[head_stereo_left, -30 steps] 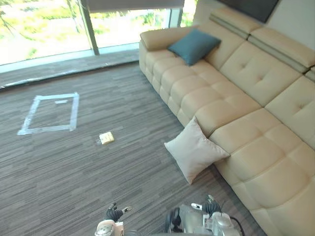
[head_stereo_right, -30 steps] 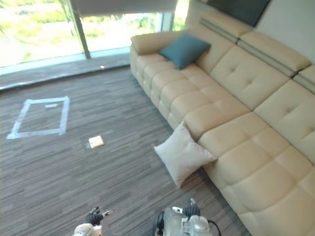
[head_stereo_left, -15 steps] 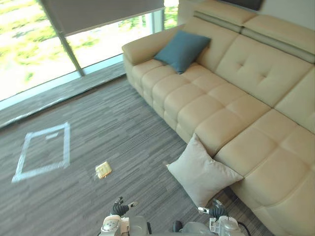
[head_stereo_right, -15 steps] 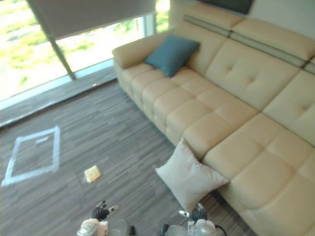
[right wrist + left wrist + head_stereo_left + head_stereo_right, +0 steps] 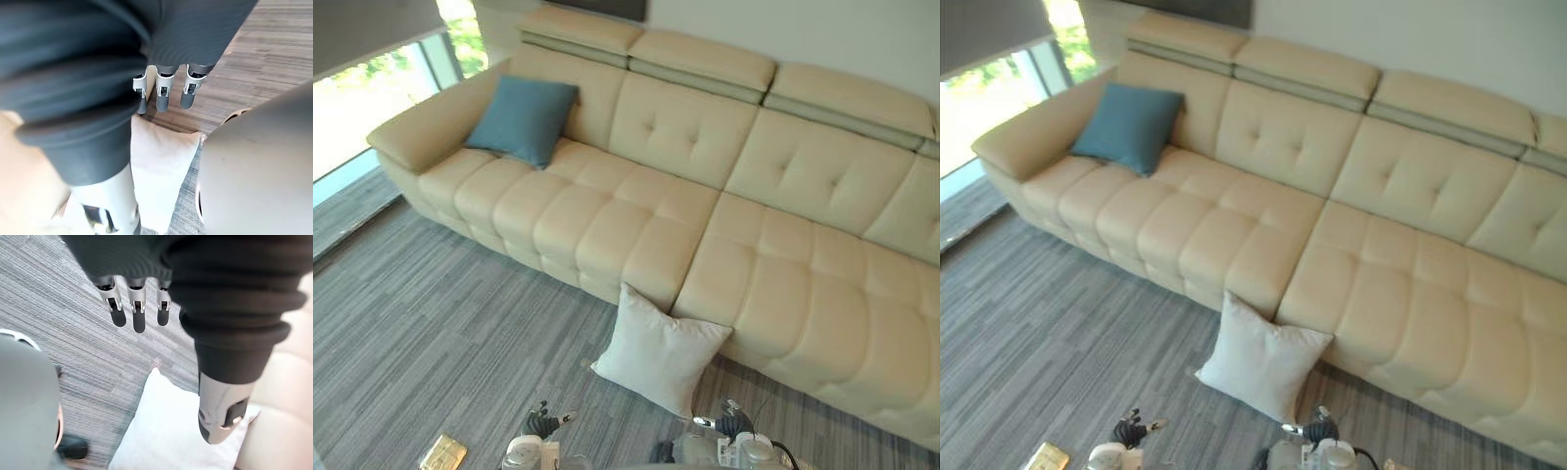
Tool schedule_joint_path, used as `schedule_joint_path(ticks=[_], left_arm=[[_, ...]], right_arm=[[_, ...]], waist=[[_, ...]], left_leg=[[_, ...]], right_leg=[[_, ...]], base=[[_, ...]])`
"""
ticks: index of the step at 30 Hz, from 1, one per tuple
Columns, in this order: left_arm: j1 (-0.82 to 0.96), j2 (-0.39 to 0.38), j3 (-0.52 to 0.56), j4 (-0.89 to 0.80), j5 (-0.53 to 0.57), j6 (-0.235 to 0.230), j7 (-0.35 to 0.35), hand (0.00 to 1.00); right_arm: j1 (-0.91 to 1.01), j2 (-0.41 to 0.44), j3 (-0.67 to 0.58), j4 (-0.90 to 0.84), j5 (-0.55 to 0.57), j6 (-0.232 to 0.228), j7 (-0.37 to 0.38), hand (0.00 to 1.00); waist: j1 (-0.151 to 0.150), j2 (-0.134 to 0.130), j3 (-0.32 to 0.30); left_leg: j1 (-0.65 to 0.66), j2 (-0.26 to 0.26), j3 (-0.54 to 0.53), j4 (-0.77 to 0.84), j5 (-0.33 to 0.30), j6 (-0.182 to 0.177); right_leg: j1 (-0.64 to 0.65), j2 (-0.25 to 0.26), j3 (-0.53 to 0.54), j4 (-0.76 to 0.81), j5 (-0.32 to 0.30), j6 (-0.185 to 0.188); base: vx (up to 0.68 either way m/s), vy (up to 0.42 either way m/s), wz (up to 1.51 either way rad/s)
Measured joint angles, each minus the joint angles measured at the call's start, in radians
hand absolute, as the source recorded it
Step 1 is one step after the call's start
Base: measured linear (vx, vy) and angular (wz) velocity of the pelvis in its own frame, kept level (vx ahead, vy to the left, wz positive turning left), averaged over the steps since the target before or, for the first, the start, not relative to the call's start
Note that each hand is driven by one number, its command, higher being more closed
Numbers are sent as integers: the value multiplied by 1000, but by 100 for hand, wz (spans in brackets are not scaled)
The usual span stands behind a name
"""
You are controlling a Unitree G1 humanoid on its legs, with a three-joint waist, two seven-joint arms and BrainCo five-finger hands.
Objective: Pick up cushions and gather them together orderly.
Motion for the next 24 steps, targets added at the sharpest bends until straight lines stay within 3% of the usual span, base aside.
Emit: schedule_joint_path(ticks=[1,3,6,7,8,9,11,13,14,15,16,18,24], left_arm=[[-8,-17,-10,15,1,1,-1,0],[-11,-33,-28,29,7,0,-4,0],[-13,-31,-37,26,9,-3,-15,0],[-16,-32,-33,12,7,-2,-18,0],[-12,-33,-26,-3,6,-4,-19,0],[-10,-40,-25,-13,5,-4,-19,0],[-5,-40,-26,-31,-3,-5,-18,0],[-3,-36,-27,-32,-13,-6,-19,0],[-5,-33,-31,-33,-14,-6,-17,0],[-7,-35,-36,-31,-18,-6,-16,0],[-7,-34,-39,-30,-18,-6,-14,0],[-14,-18,-47,-30,-18,-7,-14,0],[-10,-2,-46,-9,-17,-4,-14,0]], right_arm=[[-5,-10,-9,-3,4,-6,0,0],[-5,-17,-19,-1,4,-6,0,0],[0,-21,-21,1,3,-6,0,0],[9,-21,-20,-1,3,-5,0,0],[11,-24,-19,0,3,0,-1,0],[15,-28,-19,2,3,4,-1,0],[14,-32,-20,8,4,11,-2,0],[13,-31,-21,9,5,11,-2,0],[11,-31,-21,8,6,11,-5,0],[12,-37,-22,5,7,10,-7,0],[14,-33,-22,4,8,11,-10,0],[21,-8,-22,3,6,11,-11,0],[28,11,-33,11,5,12,-11,0]], waist=[[-11,36,15],[-19,56,13],[-20,48,12],[-19,45,16],[-4,49,24],[5,61,24],[13,62,26],[14,57,28],[13,55,30],[12,62,29],[11,54,24],[6,13,9],[19,-2,-3]], left_leg=[[26,14,21,-8,4,-7],[49,19,13,1,21,-35],[10,39,13,146,24,-41],[-66,83,11,352,25,-47],[-146,135,3,544,24,-86],[-177,151,-29,605,-10,-91],[-212,137,-101,544,-79,-73],[-230,111,-160,443,-87,-77],[-233,78,-240,282,-60,-84],[-226,62,-289,188,48,-86],[-211,53,-286,175,49,-85],[-192,14,-257,145,56,-62],[-120,-23,-229,91,57,-43]], right_leg=[[24,28,11,-27,8,-14],[58,48,39,-64,8,-14],[113,60,49,-130,7,-12],[165,77,53,-191,13,-8],[199,99,73,-222,15,-13],[220,108,92,-228,9,-21],[251,109,147,-234,8,-18],[256,97,186,-229,10,-10],[255,80,230,-218,4,17],[254,82,267,-211,-4,47],[255,75,283,-212,-5,55],[252,30,297,-222,-7,76],[276,-5,331,-218,-16,94]], base=[[198,-85,-61],[178,-72,-49],[141,-75,-9],[129,-103,-11],[146,-75,-28],[121,-9,-46],[128,64,-74],[134,129,-88],[161,247,-112],[150,251,-92],[133,195,-43],[156,167,-10],[96,97,-17]])
